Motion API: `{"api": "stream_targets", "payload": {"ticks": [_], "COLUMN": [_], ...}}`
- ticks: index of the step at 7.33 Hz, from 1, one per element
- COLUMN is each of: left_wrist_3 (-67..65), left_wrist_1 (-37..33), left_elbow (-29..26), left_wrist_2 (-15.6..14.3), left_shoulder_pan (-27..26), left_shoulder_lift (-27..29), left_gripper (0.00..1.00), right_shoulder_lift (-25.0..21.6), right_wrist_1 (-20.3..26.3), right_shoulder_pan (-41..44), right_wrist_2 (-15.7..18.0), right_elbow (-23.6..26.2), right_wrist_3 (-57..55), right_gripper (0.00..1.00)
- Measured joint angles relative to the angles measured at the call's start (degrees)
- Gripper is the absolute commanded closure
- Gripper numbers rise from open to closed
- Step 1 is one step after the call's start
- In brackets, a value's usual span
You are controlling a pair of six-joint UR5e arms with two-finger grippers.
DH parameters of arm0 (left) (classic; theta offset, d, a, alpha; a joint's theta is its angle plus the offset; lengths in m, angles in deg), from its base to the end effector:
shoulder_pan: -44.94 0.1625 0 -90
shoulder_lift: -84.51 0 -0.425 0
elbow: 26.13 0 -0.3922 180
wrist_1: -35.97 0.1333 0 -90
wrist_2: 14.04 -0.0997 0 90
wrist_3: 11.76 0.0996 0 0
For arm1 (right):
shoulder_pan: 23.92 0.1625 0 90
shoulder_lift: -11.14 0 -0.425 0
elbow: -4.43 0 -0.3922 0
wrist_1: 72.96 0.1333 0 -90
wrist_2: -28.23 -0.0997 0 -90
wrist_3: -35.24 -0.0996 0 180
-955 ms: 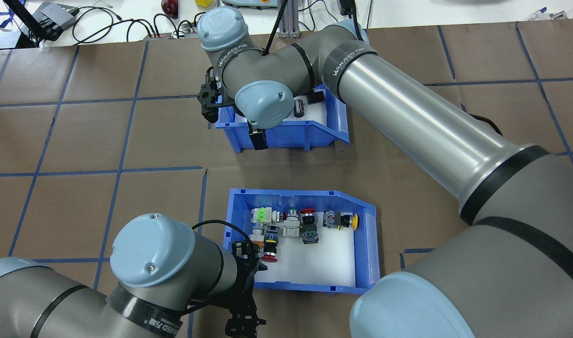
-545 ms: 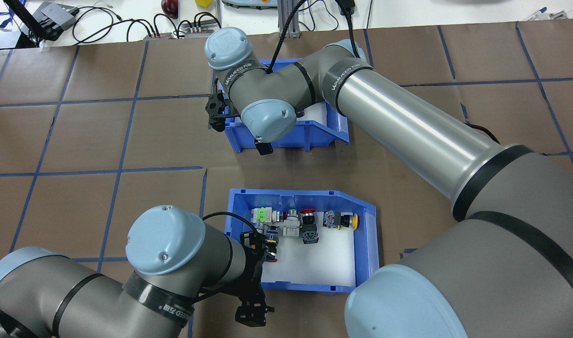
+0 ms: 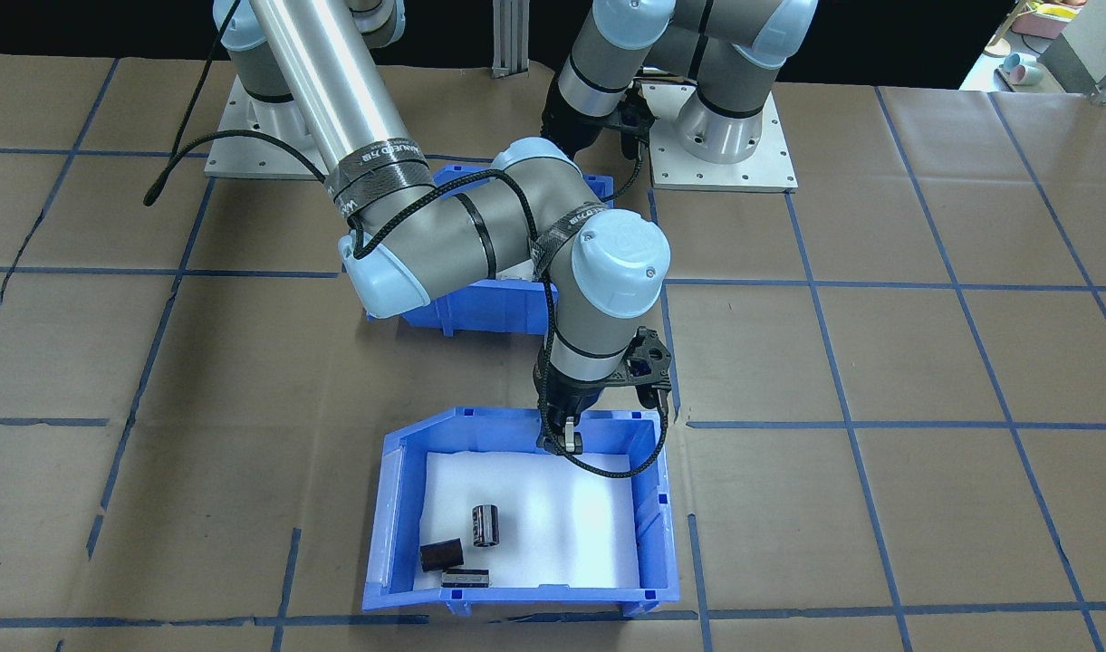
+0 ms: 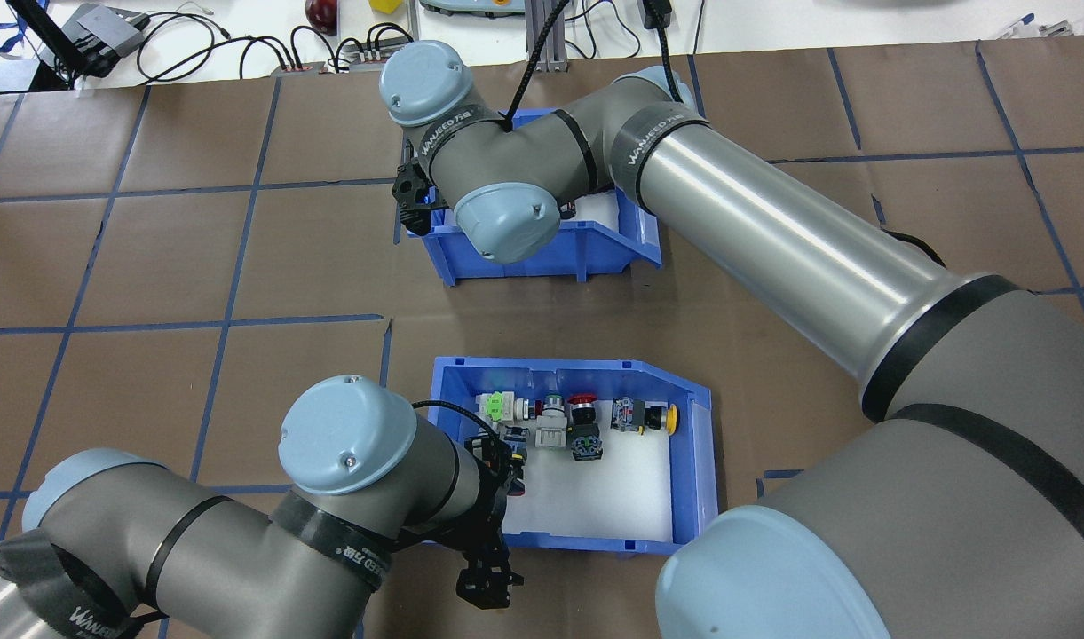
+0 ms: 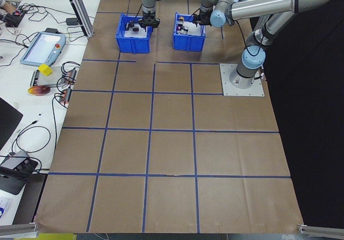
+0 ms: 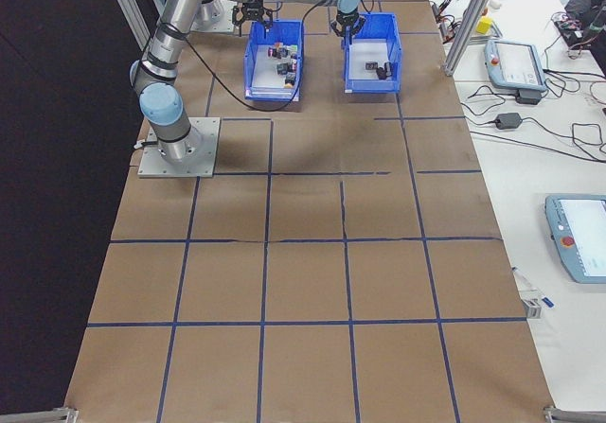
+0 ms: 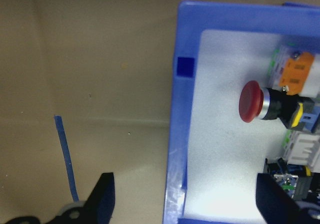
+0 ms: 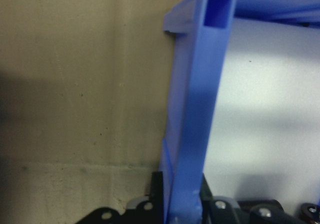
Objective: Place button box in front
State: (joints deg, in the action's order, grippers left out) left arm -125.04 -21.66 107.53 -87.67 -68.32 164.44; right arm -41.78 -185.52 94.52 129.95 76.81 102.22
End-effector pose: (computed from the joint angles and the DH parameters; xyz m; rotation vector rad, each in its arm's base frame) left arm -0.2865 -0.2579 0.2663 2.1442 -2.1369 -0.4164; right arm 0.4475 -0.5888 0.2789 2.1625 -1.9780 -0.0244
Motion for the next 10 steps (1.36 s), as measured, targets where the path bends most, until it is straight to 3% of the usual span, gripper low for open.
{"api": "stream_targets", "payload": {"ticks": [1,2,3,5,8,10], "left_wrist_3": [-0.08,-0.64,-1.84,-3.40,1.01,6.82], "left_wrist_1": [0.36,1.28,3.11,5.58,6.10,5.87], "left_elbow": [-0.02,-0.09,-0.12,-0.11,-0.79,-3.64], "left_wrist_2": [-0.15,-0.31,-0.36,-0.66,-6.20,-6.80], "left_shoulder_pan": [-1.04,-2.05,-2.60,-3.04,-1.99,3.48], "left_shoulder_lift": [1.83,3.51,4.18,3.27,-0.83,-1.80], "left_gripper": [0.40,0.82,0.99,1.00,0.99,0.97], "right_shoulder_lift": [-0.17,-0.30,-0.52,-1.92,-5.19,-7.71], "right_wrist_1": [0.14,0.45,0.66,2.38,8.40,11.05], "right_shoulder_pan": [-0.38,-0.96,-2.16,-7.40,-17.70,-24.26], "right_wrist_2": [0.54,1.31,2.57,3.79,3.61,2.85], "right_elbow": [-1.52,-2.90,-3.60,-3.70,-3.53,-2.21], "right_wrist_3": [0.05,0.07,0.14,0.63,5.93,11.73], "right_gripper": [0.92,0.92,0.92,0.92,0.92,0.92]}}
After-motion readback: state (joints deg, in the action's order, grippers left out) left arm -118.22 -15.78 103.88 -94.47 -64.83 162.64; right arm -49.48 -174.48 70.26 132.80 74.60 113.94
